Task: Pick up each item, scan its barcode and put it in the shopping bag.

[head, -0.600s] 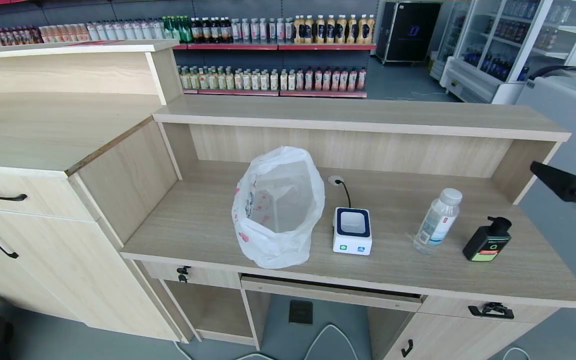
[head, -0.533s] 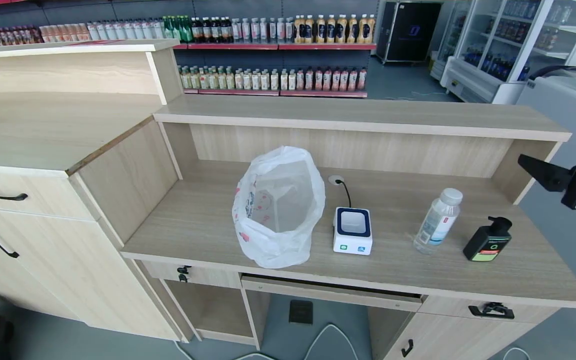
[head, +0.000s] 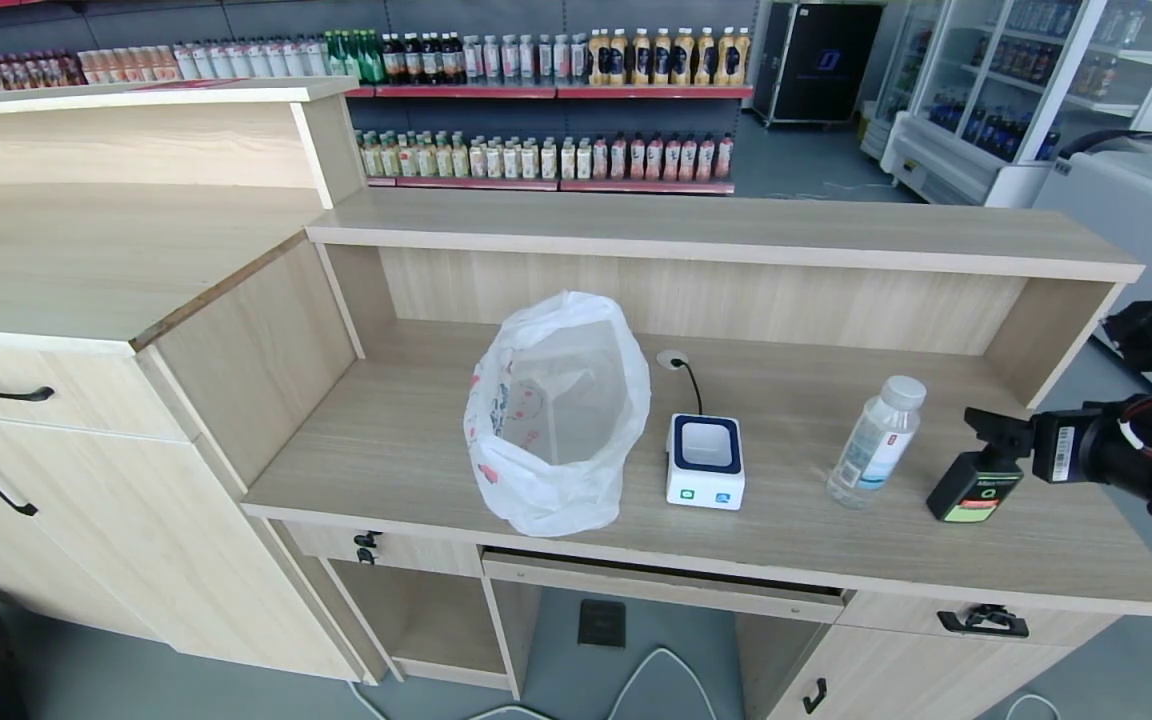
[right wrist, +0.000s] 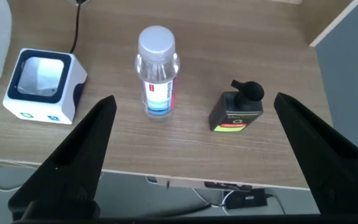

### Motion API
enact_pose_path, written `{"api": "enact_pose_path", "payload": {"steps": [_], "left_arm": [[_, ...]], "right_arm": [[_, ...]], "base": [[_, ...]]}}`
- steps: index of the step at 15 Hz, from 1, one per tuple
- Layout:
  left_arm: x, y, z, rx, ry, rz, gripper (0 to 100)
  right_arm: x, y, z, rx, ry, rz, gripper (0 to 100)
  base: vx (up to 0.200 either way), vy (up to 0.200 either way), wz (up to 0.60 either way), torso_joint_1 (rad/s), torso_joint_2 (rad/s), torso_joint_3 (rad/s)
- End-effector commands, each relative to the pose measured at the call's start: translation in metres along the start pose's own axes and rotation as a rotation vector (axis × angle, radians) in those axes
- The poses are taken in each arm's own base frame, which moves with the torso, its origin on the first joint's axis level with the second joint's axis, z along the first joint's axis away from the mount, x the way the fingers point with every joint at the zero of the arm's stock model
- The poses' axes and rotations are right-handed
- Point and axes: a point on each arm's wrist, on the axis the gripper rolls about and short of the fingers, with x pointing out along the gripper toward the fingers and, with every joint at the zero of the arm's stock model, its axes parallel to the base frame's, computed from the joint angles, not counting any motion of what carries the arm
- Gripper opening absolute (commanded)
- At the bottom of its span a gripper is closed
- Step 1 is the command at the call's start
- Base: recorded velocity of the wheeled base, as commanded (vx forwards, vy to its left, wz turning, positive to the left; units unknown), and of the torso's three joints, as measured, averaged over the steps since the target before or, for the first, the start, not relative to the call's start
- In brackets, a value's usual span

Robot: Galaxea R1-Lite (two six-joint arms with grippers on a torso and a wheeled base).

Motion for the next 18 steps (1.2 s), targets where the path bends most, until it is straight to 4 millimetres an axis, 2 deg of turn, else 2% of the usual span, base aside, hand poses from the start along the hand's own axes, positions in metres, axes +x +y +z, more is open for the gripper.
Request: {"api": "enact_pose_path", "payload": {"steps": [1, 5, 10, 14, 18], "left_arm": [[0.0, 0.0, 0.0, 0.0, 0.0, 0.001, 100], [0.0, 0.0, 0.0, 0.0, 0.0, 0.001, 100], [0.0, 0.0, 0.0, 0.0, 0.0, -0.001, 100], [0.0, 0.0, 0.0, 0.0, 0.0, 0.001, 100], [0.0, 0.0, 0.0, 0.0, 0.0, 0.001, 100]], "right_arm": [[0.019, -0.007, -0.021, 0.01, 0.082, -0.028, 100], [0.05, -0.011, -0.043, -0.009, 0.062, 0.014, 100], [0.075, -0.008, -0.069, -0.096, 0.092, 0.144, 100], [0.105, -0.002, -0.079, -0.097, 0.079, 0.186, 100], [0.133, 0.014, -0.077, -0.104, 0.037, 0.237, 100]], "base": [[0.0, 0.0, 0.0, 0.0, 0.0, 0.0], [0.0, 0.0, 0.0, 0.0, 0.0, 0.0], [0.0, 0.0, 0.0, 0.0, 0.0, 0.0], [0.0, 0.0, 0.0, 0.0, 0.0, 0.0], [0.0, 0.0, 0.0, 0.0, 0.0, 0.0]]}}
